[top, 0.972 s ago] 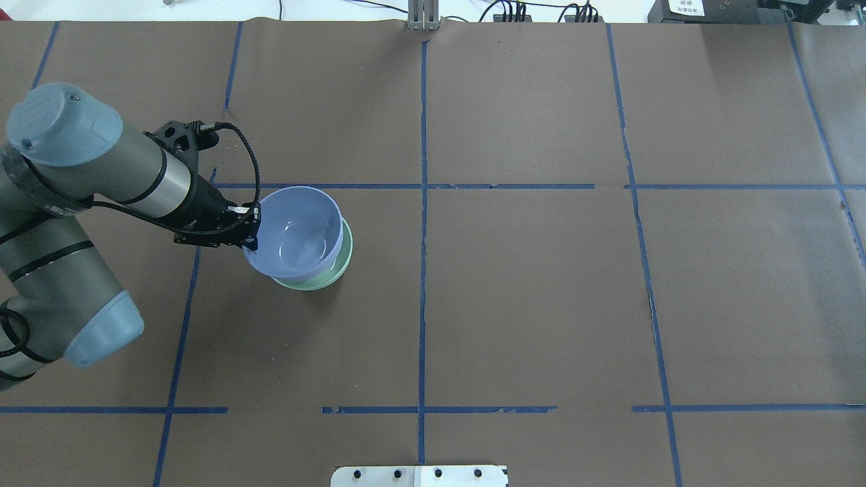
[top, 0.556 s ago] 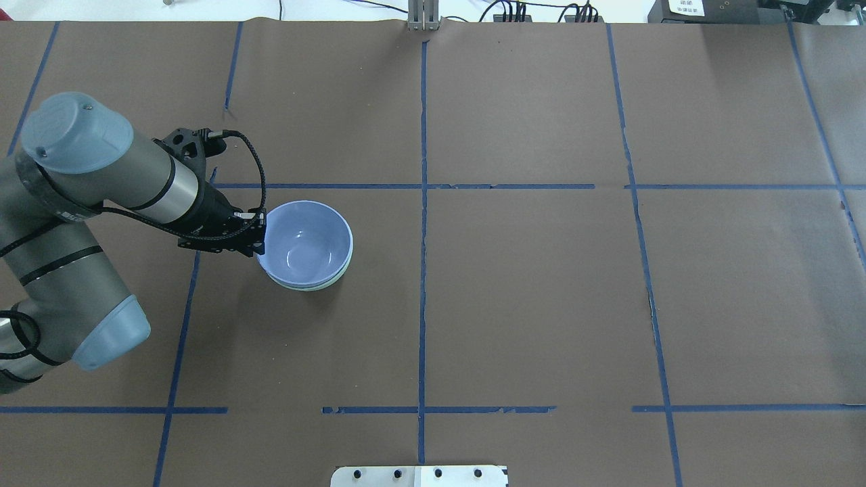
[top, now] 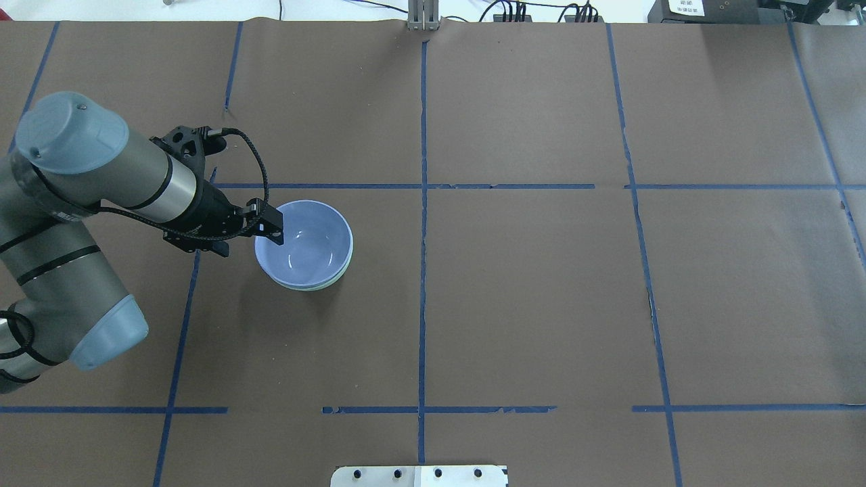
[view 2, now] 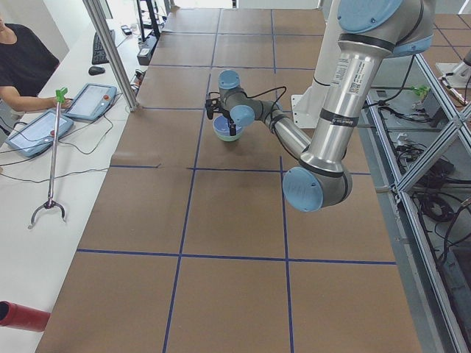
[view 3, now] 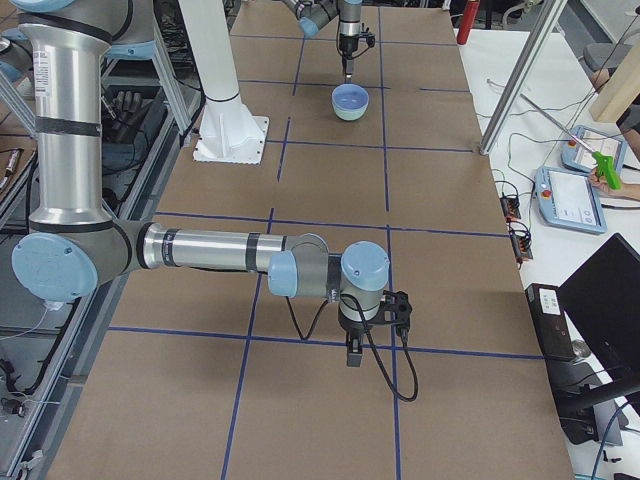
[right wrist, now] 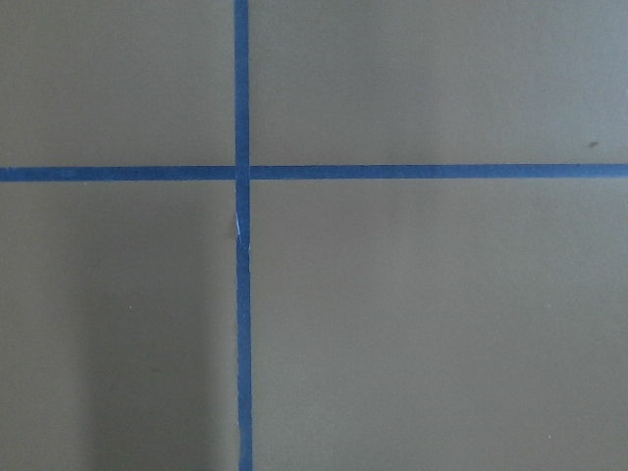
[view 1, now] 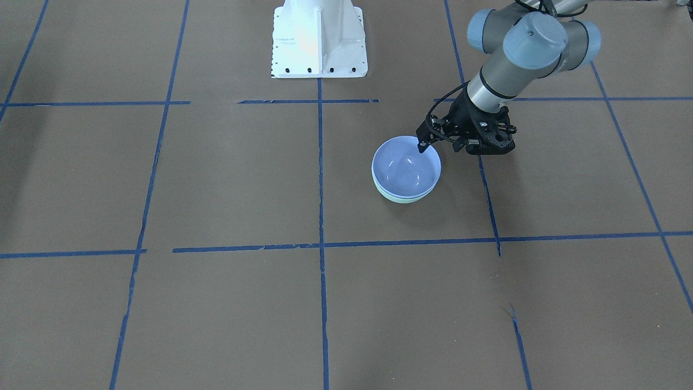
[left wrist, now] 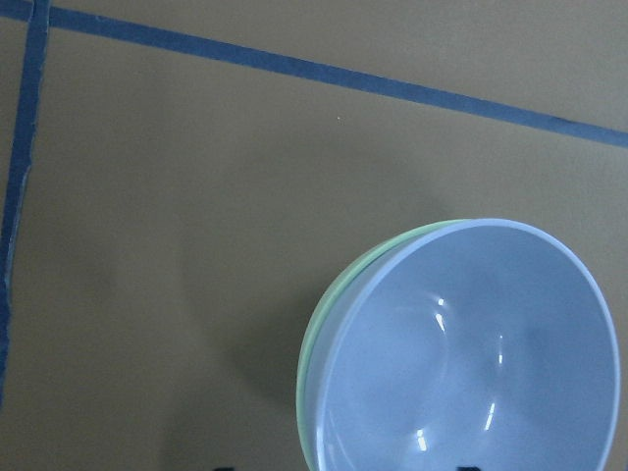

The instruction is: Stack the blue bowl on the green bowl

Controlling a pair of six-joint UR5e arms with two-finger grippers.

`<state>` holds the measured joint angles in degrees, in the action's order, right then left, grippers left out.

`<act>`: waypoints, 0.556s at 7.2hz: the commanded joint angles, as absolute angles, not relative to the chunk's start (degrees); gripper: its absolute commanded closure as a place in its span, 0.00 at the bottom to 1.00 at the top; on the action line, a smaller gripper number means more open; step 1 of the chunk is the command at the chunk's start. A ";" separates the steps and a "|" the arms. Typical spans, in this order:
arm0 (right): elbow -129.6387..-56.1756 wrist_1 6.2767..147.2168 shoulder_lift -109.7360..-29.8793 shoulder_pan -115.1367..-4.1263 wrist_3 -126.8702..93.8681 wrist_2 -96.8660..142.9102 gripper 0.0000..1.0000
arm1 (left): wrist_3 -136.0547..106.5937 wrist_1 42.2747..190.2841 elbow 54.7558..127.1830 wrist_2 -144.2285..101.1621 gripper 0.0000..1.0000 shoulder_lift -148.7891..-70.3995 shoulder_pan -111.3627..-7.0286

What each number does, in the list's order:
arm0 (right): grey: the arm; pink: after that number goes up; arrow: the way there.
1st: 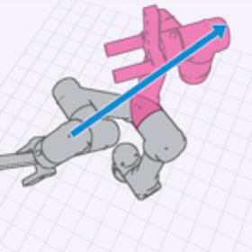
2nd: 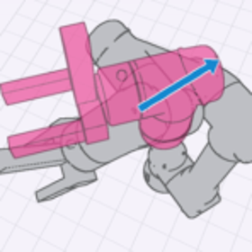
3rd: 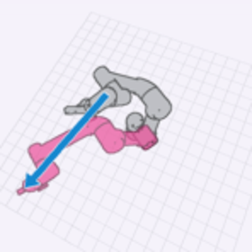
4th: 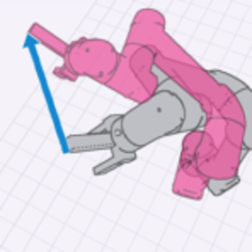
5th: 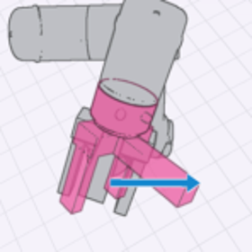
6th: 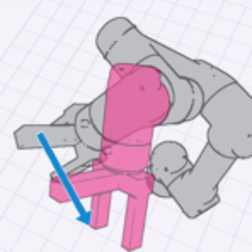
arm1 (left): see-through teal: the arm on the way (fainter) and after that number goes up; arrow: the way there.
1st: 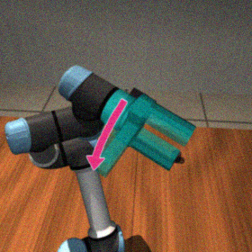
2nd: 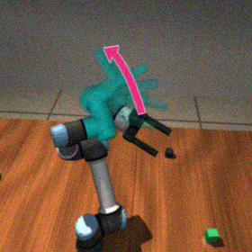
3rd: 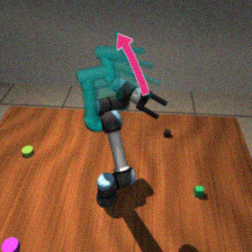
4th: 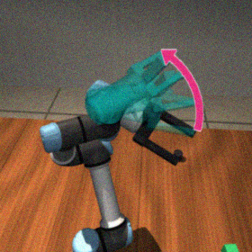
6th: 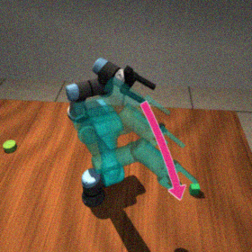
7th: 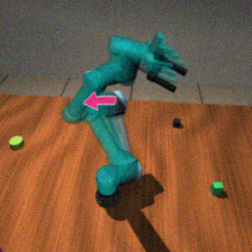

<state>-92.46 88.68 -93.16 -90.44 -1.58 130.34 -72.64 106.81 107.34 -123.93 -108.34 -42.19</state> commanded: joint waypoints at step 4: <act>-92.46 88.68 -93.16 -90.44 -1.58 130.34 0.00 | -43.06 100.13 111.01 -124.63 0.00 -104.60 -62.28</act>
